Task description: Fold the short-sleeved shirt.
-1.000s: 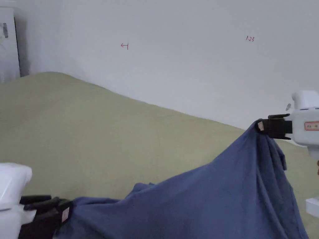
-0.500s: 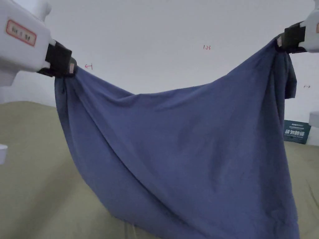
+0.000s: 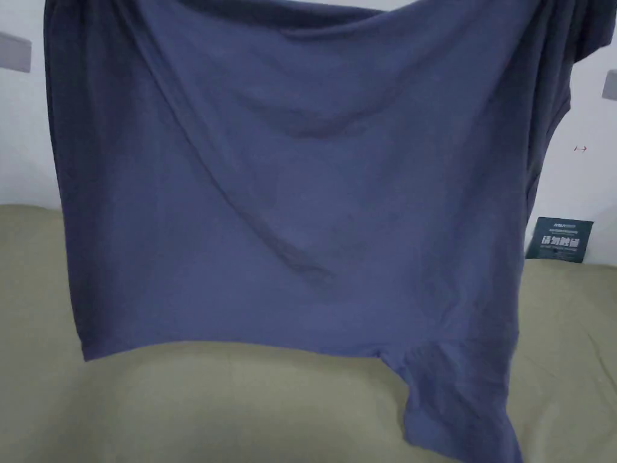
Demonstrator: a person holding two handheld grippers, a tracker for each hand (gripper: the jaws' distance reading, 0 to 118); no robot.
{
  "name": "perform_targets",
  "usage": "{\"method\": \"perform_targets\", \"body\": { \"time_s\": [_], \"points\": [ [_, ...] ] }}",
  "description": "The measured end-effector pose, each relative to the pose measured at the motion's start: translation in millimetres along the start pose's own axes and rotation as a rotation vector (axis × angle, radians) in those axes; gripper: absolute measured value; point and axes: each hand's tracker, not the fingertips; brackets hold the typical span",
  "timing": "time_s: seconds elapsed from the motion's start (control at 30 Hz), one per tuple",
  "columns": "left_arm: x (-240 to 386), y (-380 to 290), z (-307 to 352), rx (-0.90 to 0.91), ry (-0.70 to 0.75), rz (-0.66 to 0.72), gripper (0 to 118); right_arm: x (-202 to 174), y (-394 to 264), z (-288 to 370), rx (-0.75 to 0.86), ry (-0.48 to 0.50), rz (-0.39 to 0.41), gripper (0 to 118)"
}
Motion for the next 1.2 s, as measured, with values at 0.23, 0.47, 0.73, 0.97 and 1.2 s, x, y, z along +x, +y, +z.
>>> {"method": "perform_targets", "body": {
  "time_s": [0.23,0.47,0.73,0.97,1.2],
  "points": [
    [-4.0,18.6,-12.0,0.041,0.055,-0.042,4,-4.6,51.4,-3.4,0.113,-0.015,-0.017,0],
    [-8.8,-5.7,-3.9,0.034,-0.016,-0.019,4,-1.7,27.1,12.8,0.058,0.052,-0.032,0],
    [-7.2,-116.1,23.9,-0.094,-0.121,-0.06,4,-11.1,-75.4,65.7,-0.118,0.144,-0.028,0],
    [-20.5,-220.6,69.4,-0.206,-0.181,0.006,4,-21.9,-148.2,125.9,-0.219,0.241,-0.049,0],
    [-17.4,-301.5,141.1,-0.261,-0.242,0.019,4,-28.0,-203.7,201.7,-0.297,0.285,-0.107,0]
  ]
}}
